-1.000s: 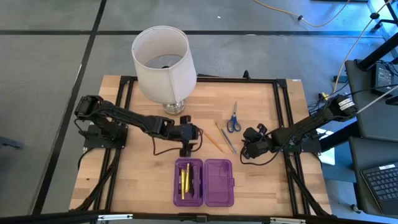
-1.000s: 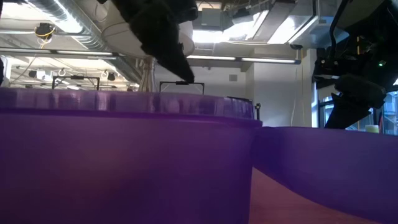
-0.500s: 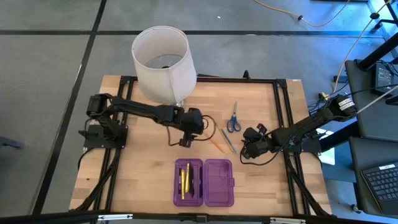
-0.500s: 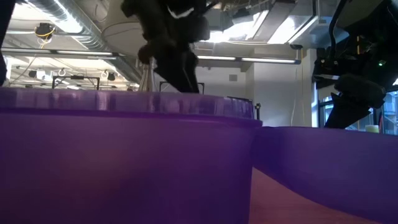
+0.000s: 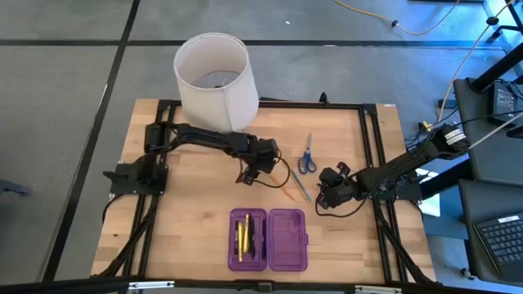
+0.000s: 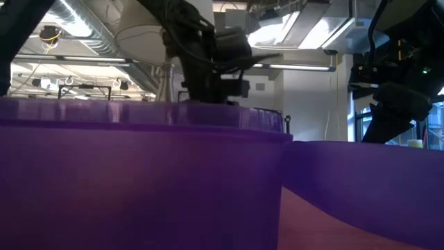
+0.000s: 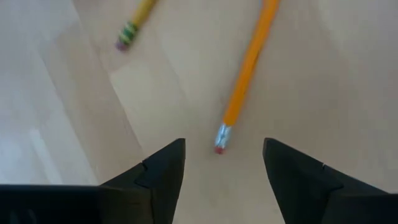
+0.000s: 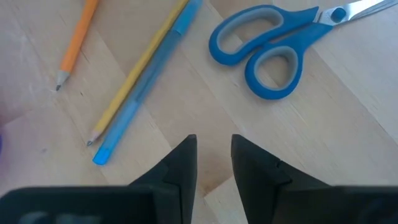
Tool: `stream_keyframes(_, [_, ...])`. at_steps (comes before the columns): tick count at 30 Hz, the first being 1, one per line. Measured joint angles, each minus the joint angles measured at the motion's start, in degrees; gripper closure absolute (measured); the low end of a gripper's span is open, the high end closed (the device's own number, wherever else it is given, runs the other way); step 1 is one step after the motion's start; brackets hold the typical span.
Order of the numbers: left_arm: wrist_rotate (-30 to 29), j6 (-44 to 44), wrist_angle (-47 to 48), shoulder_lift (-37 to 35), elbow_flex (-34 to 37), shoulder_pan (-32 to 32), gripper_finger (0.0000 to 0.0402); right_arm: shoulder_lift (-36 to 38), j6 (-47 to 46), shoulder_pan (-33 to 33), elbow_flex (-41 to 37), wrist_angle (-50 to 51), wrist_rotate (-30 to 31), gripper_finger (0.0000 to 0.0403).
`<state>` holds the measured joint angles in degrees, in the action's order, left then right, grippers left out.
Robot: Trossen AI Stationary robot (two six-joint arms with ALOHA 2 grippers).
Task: Pick & place school supplies into a supply box
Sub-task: Put the orange pencil into the violet supply box
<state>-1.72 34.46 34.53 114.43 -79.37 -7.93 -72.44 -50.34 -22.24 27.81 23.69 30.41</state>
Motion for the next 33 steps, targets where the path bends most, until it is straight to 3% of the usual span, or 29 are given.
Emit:
stream_keyframes(9, [0.51, 1.85, -0.02, 0.96, -0.04, -1.75, 0.0229, 0.00, 0.43, 0.00, 0.00, -0.15, 0.02, 0.0298])
stream_keyframes(14, [4.32, 1.93, -0.20, 1.26, -0.04, -2.01, 0.0245, 0.00, 1.15, 0.00, 0.00, -0.29, 0.02, 0.0298])
stream_keyframes(22, [-0.89, 2.36, -1.33, 4.04, -0.29, -0.88, 0.0264, -0.02, 1.28, 0.00, 0.02, -0.66, 0.03, 0.0298])
stream_keyframes(33, [1.09, 2.41, 0.74, 4.24, -0.20, -0.88, 0.0307, -0.02, 1.37, -0.02, 0.02, -0.75, 0.04, 0.0298])
